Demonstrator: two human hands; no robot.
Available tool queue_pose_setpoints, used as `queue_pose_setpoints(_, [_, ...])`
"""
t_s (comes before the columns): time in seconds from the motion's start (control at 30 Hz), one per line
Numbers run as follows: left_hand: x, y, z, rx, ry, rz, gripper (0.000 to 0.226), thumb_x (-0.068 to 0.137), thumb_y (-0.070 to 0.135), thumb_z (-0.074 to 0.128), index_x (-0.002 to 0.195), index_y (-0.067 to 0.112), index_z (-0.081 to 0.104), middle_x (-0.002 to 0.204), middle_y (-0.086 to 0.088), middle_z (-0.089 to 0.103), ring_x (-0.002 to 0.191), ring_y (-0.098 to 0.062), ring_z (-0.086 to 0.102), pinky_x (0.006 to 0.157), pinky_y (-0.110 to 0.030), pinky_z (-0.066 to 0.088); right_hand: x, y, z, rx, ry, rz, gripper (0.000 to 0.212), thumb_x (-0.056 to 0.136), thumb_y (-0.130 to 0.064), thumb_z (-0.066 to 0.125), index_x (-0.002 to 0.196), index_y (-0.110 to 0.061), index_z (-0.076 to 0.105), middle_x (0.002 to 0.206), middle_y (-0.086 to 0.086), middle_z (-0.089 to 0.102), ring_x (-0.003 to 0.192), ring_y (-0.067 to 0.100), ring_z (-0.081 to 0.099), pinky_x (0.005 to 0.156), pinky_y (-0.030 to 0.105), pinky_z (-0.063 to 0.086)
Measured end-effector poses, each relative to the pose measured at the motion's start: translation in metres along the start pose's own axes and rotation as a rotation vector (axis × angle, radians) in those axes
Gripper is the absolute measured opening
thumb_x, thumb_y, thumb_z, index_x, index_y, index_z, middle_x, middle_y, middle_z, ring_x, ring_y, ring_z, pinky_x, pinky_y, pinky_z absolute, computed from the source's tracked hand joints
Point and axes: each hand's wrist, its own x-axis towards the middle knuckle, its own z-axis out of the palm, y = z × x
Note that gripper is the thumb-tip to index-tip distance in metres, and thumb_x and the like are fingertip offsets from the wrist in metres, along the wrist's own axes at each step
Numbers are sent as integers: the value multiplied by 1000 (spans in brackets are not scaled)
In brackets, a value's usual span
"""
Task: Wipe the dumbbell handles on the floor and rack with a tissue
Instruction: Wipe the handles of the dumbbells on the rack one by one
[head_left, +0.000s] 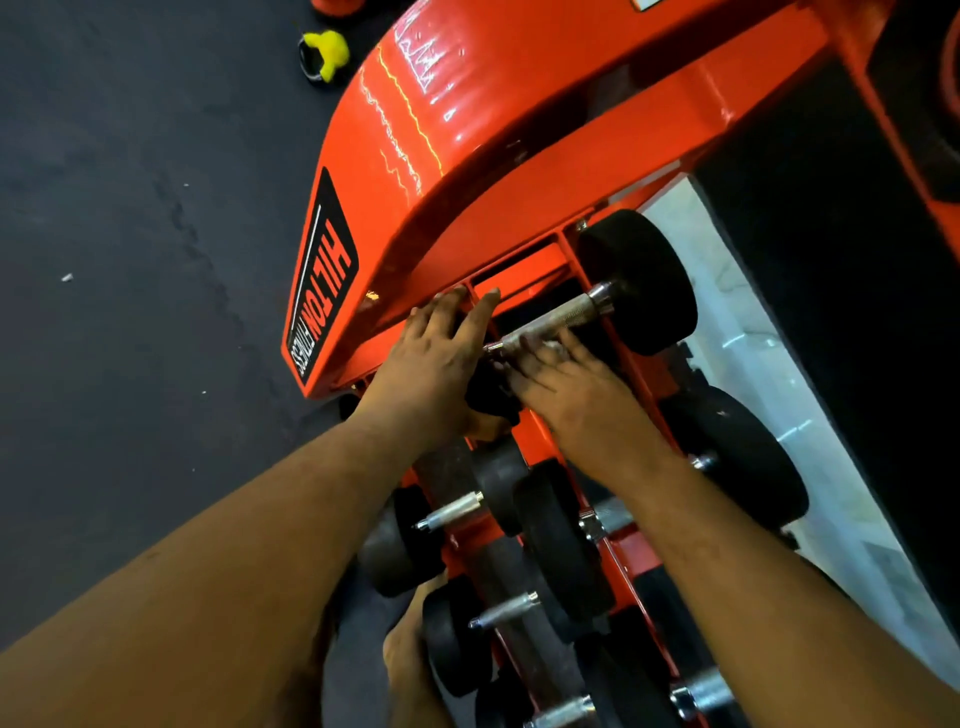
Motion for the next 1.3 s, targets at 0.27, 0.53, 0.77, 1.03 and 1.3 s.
queue_pose_setpoints(0.27, [-1,3,-4,8,-23,1,141,60,59,87,161,26,-5,167,-13,7,154,-31,7,127,-43,6,8,-20,-1,1787,657,1466,17,101,-9,55,110,-18,67,113,8,70,105,22,66,96,42,52])
queue_pose_setpoints(0.53, [-3,6,-7,-2,-18,-7,139,60,59,88,162,26,-1,166,-12,9,154,-30,7,127,-42,7,77,16,-32,2200,859,1457,18,94,-8,56,76,-11,57,72,3,59,73,17,59,82,33,54])
queue_pose_setpoints(0.77, [-2,4,-5,13,-7,-5,140,58,61,88,162,25,1,165,-13,14,152,-31,13,126,-44,13,64,4,-35,2237,843,1392,10,93,-21,62,97,-12,62,97,10,65,95,23,64,94,43,51])
queue_pose_setpoints(1.03, [-1,3,-3,13,-8,-16,141,57,62,87,161,26,-1,166,-10,12,153,-30,12,126,-44,15,65,6,-30,2220,754,1351,15,93,-27,62,84,-15,59,73,1,59,72,16,59,83,37,48])
queue_pose_setpoints(1.3, [-4,5,-6,15,6,-14,142,54,57,89,162,26,1,166,-12,12,153,-30,12,126,-41,14,77,-23,-25,2303,548,1441,18,95,-26,63,82,-15,60,66,3,68,54,16,68,52,25,54])
